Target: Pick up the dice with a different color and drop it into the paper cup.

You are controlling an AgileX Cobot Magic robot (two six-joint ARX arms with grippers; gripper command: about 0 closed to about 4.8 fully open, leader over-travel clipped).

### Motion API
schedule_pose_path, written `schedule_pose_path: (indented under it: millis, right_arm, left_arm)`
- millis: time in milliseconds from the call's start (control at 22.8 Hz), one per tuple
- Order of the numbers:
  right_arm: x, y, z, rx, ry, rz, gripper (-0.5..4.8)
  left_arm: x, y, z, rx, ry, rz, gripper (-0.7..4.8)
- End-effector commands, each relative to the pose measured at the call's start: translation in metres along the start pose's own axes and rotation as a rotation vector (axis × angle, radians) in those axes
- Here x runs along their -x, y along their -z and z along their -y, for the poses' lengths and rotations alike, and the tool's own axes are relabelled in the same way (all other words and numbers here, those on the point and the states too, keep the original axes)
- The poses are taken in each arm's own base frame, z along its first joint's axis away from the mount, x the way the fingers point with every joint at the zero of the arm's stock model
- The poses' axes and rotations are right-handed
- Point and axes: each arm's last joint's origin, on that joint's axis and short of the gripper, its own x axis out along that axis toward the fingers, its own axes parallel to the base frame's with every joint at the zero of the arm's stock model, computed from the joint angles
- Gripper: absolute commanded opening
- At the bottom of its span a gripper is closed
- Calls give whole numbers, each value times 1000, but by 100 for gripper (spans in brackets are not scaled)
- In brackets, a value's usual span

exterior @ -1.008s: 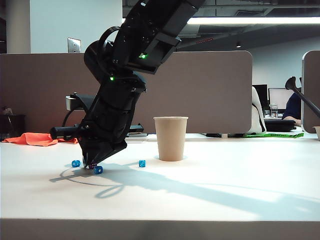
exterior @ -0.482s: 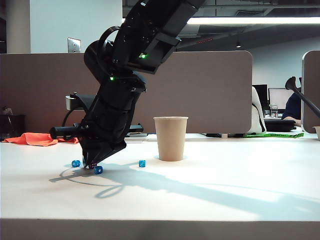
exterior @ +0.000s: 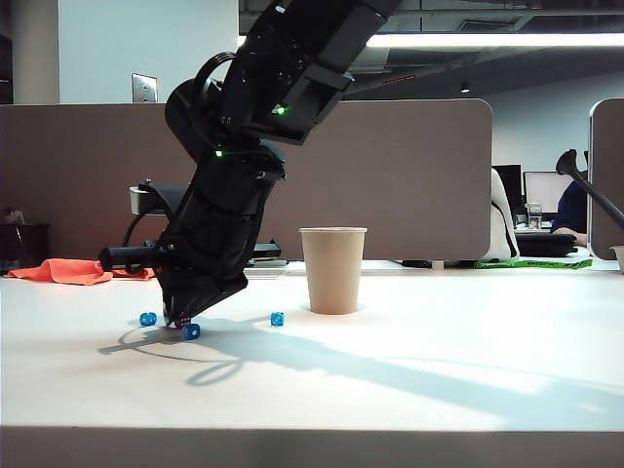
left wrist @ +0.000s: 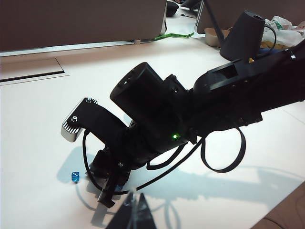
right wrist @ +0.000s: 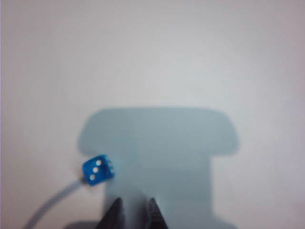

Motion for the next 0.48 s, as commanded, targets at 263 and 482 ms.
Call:
schedule_pose_path:
  millis: [263,482]
  right_arm:
    - [10,-19,9,-15,31,71,40]
    - [21,-28,17,-28,59,119,40]
  left_arm:
    - [1,-3,1,-6,8,16,-6]
    - [1,-3,1,-6,8,16,-6]
